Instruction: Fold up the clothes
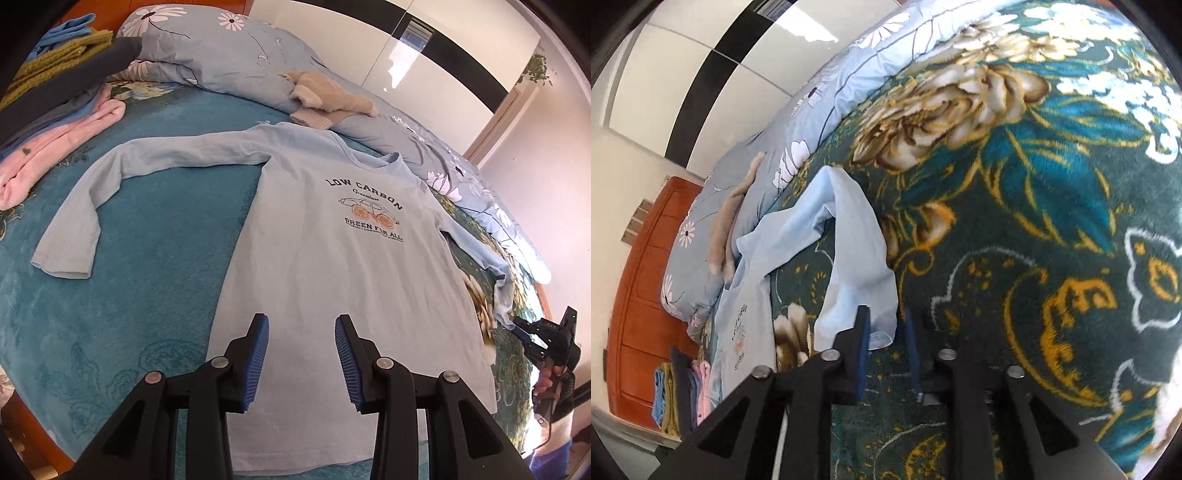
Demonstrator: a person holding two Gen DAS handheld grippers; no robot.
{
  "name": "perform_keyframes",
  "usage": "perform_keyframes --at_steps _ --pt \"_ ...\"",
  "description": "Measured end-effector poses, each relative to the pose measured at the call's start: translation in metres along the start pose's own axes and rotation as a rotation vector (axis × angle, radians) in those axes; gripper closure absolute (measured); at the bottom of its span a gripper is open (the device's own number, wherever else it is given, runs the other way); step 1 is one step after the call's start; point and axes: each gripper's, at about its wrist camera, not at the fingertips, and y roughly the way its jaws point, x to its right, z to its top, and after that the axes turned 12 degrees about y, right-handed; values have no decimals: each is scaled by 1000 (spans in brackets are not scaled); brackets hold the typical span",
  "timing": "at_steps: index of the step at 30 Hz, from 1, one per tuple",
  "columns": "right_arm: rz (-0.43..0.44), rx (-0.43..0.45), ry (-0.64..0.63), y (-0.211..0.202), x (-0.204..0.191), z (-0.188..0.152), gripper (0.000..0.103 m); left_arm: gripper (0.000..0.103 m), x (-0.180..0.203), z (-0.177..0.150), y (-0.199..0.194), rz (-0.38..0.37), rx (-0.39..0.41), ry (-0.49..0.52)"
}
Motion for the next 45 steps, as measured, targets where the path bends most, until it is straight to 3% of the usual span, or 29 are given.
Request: perform_keyframes --at_steps 4,5,6,9,16,19,22,25,28,32,37,42,43,45 --pt "21 4 16 5 -4 -4 78 55 0 -2 0 -3 0 -6" --pt "8 12 7 6 -6 -5 84 55 0 -2 1 -4 -2 -10" --pt "-4 24 -3 6 -8 -5 99 55 0 -3 2 -6 -4 -11" --pt "-28 42 -37 -1 -12 4 100 55 3 -2 4 1 -16 3" --pt "-275 328 -264 -53 -61 108 100 53 4 8 8 28 -20 16" --pt "-343 323 -258 -40 -63 153 100 52 2 10 14 26 -23 -5" --pt "-368 265 -181 -12 -44 176 100 52 3 9 21 22 -45 -15" --pt "-367 223 -130 8 -26 181 100 52 4 8 23 31 -61 1" --pt "-302 254 -120 -1 -19 175 99 50 1 8 21 42 -61 0" --pt "-225 267 -41 -24 -3 172 88 49 -5 10 23 39 -60 -18" --pt "-196 202 40 -17 19 159 85 49 -6 14 24 22 -48 -26" --pt "-193 231 78 -8 21 154 78 49 1 19 24 6 -28 -13" --pt "-193 238 85 -6 21 152 78 48 2 19 25 3 -24 -12" --pt "-191 239 83 -4 14 151 101 48 3 19 26 -3 -19 -16"
